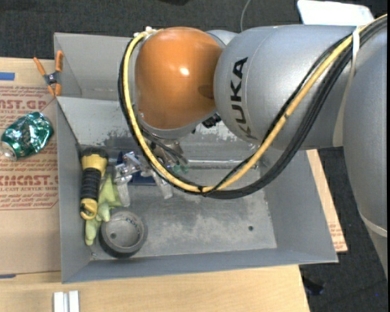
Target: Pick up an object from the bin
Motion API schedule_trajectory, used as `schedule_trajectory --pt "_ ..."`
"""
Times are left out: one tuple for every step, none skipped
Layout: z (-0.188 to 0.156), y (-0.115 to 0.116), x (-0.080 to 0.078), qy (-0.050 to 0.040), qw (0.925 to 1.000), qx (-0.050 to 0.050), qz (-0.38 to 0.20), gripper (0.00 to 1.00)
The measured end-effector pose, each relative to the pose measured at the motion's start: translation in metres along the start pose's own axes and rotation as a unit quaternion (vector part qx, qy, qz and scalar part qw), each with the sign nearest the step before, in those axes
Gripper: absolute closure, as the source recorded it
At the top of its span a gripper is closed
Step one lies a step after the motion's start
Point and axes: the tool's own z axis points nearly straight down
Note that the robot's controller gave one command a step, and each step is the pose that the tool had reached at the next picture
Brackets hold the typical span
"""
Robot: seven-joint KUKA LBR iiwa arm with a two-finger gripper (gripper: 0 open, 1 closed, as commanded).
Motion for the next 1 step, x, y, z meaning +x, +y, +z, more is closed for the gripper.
schedule_trajectory --pt "0.0499 -0.0304 0.0119 -0.0042 0.9992 0.002 -0.039 0.0"
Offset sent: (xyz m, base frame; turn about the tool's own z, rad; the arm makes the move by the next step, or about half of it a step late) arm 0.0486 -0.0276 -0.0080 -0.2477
